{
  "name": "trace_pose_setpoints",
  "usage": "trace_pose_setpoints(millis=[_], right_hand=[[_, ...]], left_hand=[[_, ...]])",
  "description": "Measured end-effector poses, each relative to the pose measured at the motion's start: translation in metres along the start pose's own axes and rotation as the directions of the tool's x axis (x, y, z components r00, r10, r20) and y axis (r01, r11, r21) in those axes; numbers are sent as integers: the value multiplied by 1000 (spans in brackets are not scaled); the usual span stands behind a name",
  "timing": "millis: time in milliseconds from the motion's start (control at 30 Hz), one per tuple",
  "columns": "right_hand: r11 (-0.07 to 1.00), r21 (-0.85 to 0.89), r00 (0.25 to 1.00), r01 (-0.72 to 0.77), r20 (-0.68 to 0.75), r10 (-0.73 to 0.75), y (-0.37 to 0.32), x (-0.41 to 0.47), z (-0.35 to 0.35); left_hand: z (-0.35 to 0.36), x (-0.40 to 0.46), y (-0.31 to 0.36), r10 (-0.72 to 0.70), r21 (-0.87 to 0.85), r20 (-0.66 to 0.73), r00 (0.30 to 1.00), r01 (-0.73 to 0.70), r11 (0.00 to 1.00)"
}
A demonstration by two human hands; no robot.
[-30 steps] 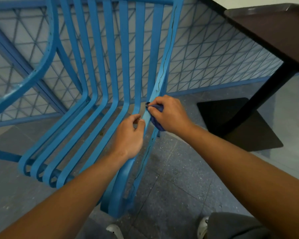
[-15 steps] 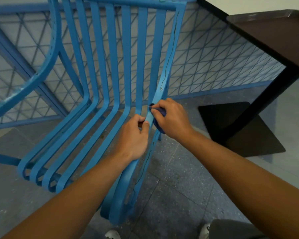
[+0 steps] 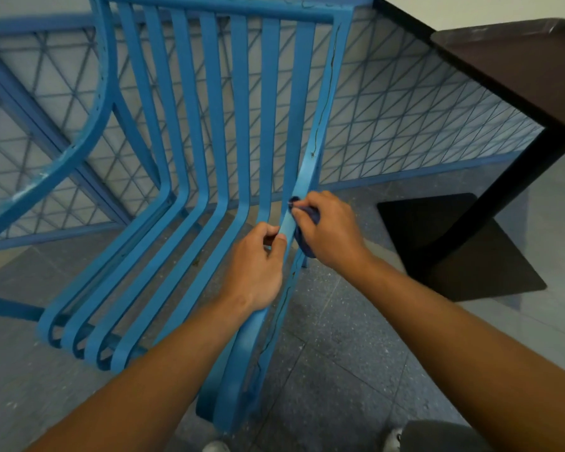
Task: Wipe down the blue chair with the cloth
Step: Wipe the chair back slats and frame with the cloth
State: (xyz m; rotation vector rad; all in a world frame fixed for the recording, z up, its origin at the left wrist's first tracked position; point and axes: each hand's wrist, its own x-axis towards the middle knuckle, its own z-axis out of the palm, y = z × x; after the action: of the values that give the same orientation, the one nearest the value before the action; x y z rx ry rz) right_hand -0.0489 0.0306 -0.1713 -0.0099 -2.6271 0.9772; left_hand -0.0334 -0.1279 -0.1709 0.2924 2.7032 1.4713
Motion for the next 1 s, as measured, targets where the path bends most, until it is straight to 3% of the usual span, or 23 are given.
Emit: trace_pose_setpoints(millis=[300,500,600,700,867,1000], right_hand=[[986,-135,991,-102,-102,89,9,95,-27],[997,-42,998,-64,-31,63,12,50,-9],[998,-60,999,18,43,-15,15,40,-11],[989,-130,994,68,91,-57,20,59,-23],[971,-238,999,7,-35,-16,21,123,-48],[988,-139,991,-70,-119,54,20,116,-33]], left_hand=[[-2,-1,4,6,35,44,999,-8,999],[0,27,18,-67,228,105,992,41,973],[14,57,25,-165,103,93,982,155,983],[25,66,22,-143,-1,64,988,144,990],[27,62,16,-88,21,81,993,87,996],[28,62,16,-64,-9,88,994,65,998]])
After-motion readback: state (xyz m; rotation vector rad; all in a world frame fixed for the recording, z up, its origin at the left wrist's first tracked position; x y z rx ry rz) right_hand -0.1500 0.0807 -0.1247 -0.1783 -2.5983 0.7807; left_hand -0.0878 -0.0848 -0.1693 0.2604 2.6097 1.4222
